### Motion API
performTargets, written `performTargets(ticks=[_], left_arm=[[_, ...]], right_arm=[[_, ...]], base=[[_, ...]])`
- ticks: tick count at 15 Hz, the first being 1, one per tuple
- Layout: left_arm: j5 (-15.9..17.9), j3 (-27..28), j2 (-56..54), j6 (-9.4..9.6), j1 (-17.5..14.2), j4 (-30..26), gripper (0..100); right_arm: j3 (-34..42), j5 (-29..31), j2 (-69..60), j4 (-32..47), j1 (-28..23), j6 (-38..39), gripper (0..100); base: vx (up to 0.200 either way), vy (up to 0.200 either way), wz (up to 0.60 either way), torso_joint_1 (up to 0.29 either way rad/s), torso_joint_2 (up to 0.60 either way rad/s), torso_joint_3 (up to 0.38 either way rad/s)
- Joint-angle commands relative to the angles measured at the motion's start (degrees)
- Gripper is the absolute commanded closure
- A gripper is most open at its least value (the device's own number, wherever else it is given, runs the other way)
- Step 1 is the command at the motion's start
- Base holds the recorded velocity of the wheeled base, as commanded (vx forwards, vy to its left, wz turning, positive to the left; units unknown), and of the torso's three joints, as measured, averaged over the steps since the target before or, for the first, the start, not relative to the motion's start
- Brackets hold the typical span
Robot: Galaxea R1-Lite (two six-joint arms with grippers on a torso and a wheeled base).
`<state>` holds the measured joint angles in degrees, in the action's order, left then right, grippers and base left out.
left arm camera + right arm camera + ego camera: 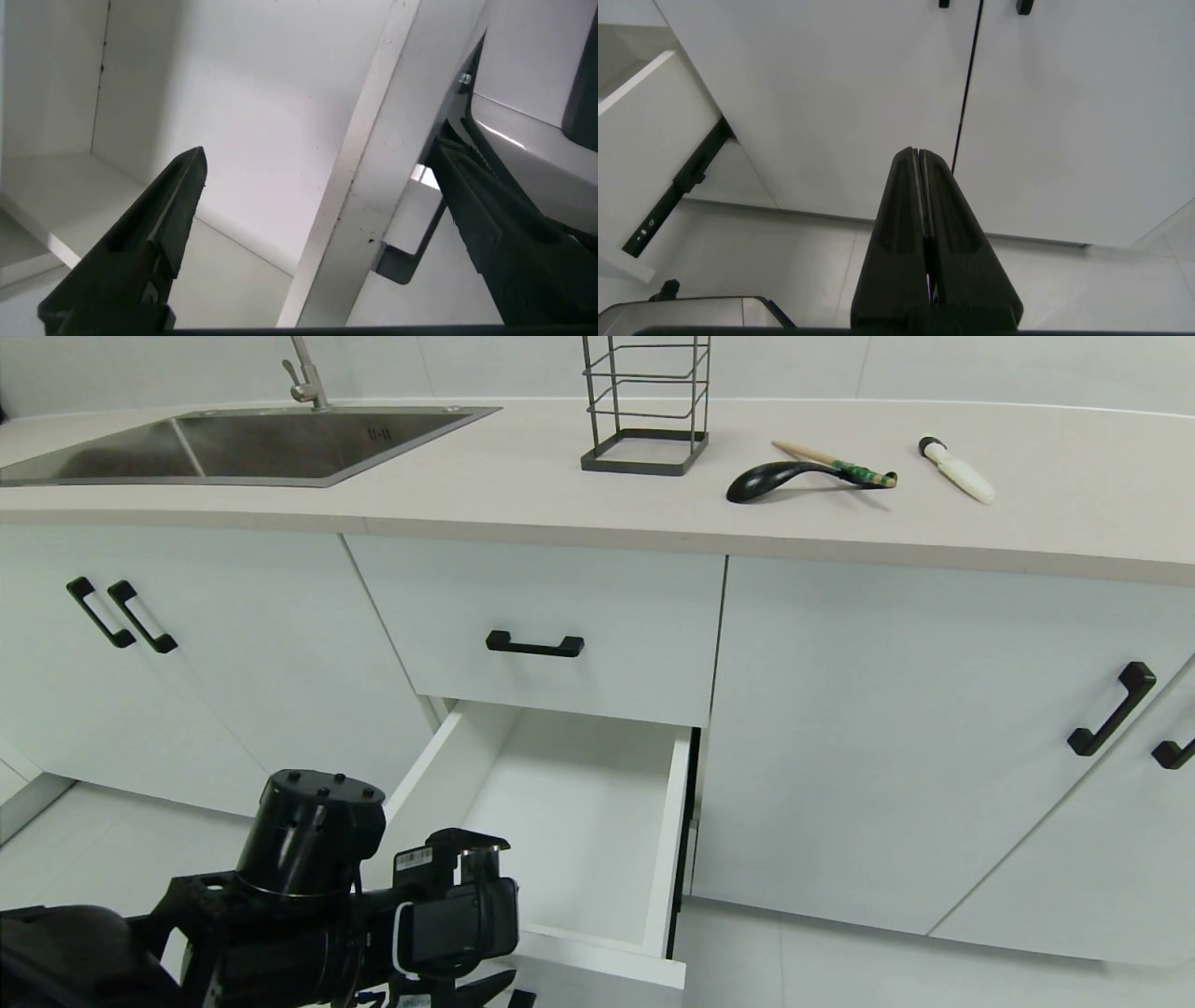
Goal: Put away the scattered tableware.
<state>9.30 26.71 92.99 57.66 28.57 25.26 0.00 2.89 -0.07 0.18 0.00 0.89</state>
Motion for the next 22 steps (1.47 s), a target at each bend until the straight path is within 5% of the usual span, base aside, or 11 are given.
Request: performTargets(ticks=[1,6,8,10,13,14,15,17,18,20,22], left_arm=[[0.10,0.10,0.00,-0.18,-0.01,0.14,0],[1.68,0.36,-1.67,-0.71,-0.01,-0.03,0],[9.77,1.50,-4.84,-8.09,0.43,-0.12,0],[13.81,2.47,-8.79,-19.08,0.43,0.76,0],[16.36,6.51,-16.44,-43.16,0.17,1.55,0],[16.71,6.16,-19.25,-48.87,-0.98,2.69,0],[17.94,4.93,-22.06,-53.53,-3.61,4.71,0],[27.44,1.06,-26.98,-64.96,-11.79,13.50,0],[28.93,-3.33,-28.74,-68.21,-17.41,21.06,0],[28.40,-16.07,-32.52,-66.45,-25.06,38.46,0],[27.70,-26.36,-40.34,-61.18,-31.91,49.54,0]], right_arm=[[0.00,0.01,0.07,-0.01,0.00,-0.01,100],[0.00,0.01,0.07,-0.01,0.00,-0.01,100],[0.00,0.01,0.07,-0.01,0.00,-0.01,100],[0.00,0.01,0.07,-0.01,0.00,-0.01,100],[0.00,0.01,0.07,-0.01,0.00,-0.01,100],[0.00,0.01,0.07,-0.01,0.00,-0.01,100],[0.00,0.01,0.07,-0.01,0.00,-0.01,100],[0.00,0.01,0.07,-0.01,0.00,-0.01,100],[0.00,0.01,0.07,-0.01,0.00,-0.01,100],[0.00,0.01,0.07,-0.01,0.00,-0.01,100],[0.00,0.01,0.07,-0.01,0.00,-0.01,100]], base=[[0.000,0.000,0.00,0.000,0.00,0.000],[0.000,0.000,0.00,0.000,0.00,0.000],[0.000,0.000,0.00,0.000,0.00,0.000],[0.000,0.000,0.00,0.000,0.00,0.000],[0.000,0.000,0.00,0.000,0.00,0.000],[0.000,0.000,0.00,0.000,0.00,0.000],[0.000,0.000,0.00,0.000,0.00,0.000],[0.000,0.000,0.00,0.000,0.00,0.000],[0.000,0.000,0.00,0.000,0.00,0.000],[0.000,0.000,0.00,0.000,0.00,0.000],[0.000,0.000,0.00,0.000,0.00,0.000]])
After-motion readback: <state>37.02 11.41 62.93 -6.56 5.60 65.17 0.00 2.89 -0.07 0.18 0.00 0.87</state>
